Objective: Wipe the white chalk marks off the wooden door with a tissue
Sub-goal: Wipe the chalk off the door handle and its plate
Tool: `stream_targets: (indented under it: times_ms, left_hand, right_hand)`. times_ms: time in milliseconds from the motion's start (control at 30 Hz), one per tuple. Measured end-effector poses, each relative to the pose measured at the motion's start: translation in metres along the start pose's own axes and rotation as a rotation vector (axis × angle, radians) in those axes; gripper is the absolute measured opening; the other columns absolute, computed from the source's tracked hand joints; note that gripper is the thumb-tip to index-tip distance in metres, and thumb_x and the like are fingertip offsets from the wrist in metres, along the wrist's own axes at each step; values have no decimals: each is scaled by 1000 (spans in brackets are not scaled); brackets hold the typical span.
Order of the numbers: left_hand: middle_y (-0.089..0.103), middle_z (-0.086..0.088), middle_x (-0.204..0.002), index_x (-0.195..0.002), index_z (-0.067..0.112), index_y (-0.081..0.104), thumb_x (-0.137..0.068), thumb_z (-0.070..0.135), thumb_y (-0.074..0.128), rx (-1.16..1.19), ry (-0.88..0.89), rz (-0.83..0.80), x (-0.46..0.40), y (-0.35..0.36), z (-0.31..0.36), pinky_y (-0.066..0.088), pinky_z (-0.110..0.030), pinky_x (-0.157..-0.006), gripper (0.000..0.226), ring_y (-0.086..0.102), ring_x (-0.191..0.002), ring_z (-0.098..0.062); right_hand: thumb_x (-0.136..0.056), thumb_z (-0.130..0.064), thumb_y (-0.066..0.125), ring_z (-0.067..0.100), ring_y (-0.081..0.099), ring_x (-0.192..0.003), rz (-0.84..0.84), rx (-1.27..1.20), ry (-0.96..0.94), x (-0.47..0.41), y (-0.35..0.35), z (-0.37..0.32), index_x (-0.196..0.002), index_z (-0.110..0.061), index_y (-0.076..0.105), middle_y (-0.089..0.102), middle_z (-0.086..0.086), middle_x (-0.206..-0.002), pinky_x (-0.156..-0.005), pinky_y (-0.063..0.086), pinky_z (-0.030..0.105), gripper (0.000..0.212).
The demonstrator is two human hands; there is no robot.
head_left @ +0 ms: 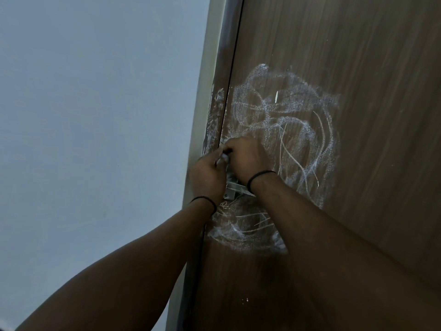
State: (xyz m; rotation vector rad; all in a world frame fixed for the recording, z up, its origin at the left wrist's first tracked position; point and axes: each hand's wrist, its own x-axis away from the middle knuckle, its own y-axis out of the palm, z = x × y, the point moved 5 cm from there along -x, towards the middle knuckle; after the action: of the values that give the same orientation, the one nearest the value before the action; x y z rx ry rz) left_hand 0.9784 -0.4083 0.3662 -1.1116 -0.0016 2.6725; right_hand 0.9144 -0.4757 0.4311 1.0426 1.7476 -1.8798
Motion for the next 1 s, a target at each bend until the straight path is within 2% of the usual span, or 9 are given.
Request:
stream_targets:
  times_ms: [100,167,267,367,467,600,767,900,1000]
  left_hand:
    - [75,0,-98,-110,22,75,-96,28,60,45,-56,13,-7,0,-2,56,-34,-79,22,68,-88,-15]
    - [75,2,-94,-101,21,77,-93,25,64,42,-102,49,-11,0,-2,56,-37,-80,16,67,-84,-13]
    - [74,6,-87,-94,24,78,-90,24,66,74,-188,93,-8,0,-8,56,-30,-74,12,66,-77,-10]
    - [74,5,-86,-94,22,78,-89,23,67,46,-246,107,8,1,-23,49,-19,-63,12,62,-70,-2]
    - [73,4,-82,-87,19,79,-89,20,68,4,-257,86,14,1,-29,40,-12,-55,11,58,-65,1]
    - [73,3,-78,-81,20,78,-86,19,68,-56,-201,65,-10,0,-17,49,-22,-63,12,64,-69,-10]
    - [70,10,-76,-79,24,77,-84,25,71,-64,-68,45,-36,2,-4,52,-24,-64,7,63,-68,-7]
    - [67,16,-67,-69,30,74,-84,23,70,-78,-122,46,-20,4,-29,47,-19,-58,16,62,-63,0]
    - [69,16,-68,-67,30,73,-83,22,72,-74,-171,23,-8,4,-41,45,-15,-58,18,59,-62,4]
  right_hand:
    - [-84,-11,67,20,63,-69,126,-150,125,8,-4,17,-84,-22,60,65,0,-76,-60,54,33,13]
    - [-81,-18,74,22,62,-69,164,-157,162,13,-6,28,-78,-19,60,65,1,-73,-63,55,39,14]
    - [-81,-18,75,23,61,-77,144,-117,139,20,-5,31,-75,-17,68,67,2,-75,-70,55,43,9]
    - [-80,-14,75,19,60,-76,161,-87,110,24,-4,28,-74,-14,71,66,2,-77,-70,54,41,7]
    - [-79,-13,76,17,59,-71,177,-112,122,26,-4,31,-71,-15,68,64,1,-75,-67,54,38,12]
    - [-82,-16,75,15,60,-66,143,-141,154,28,-1,36,-73,-19,62,64,-2,-70,-62,55,38,15]
    - [-84,-12,72,19,59,-64,144,-100,142,31,5,34,-74,-18,60,63,1,-69,-62,55,41,17]
    - [-79,-10,75,22,58,-74,195,-44,137,28,1,29,-77,-17,60,63,2,-77,-67,53,40,17]
    - [-77,-11,77,23,60,-77,203,-32,147,27,-2,27,-82,-16,66,67,4,-81,-67,52,34,13]
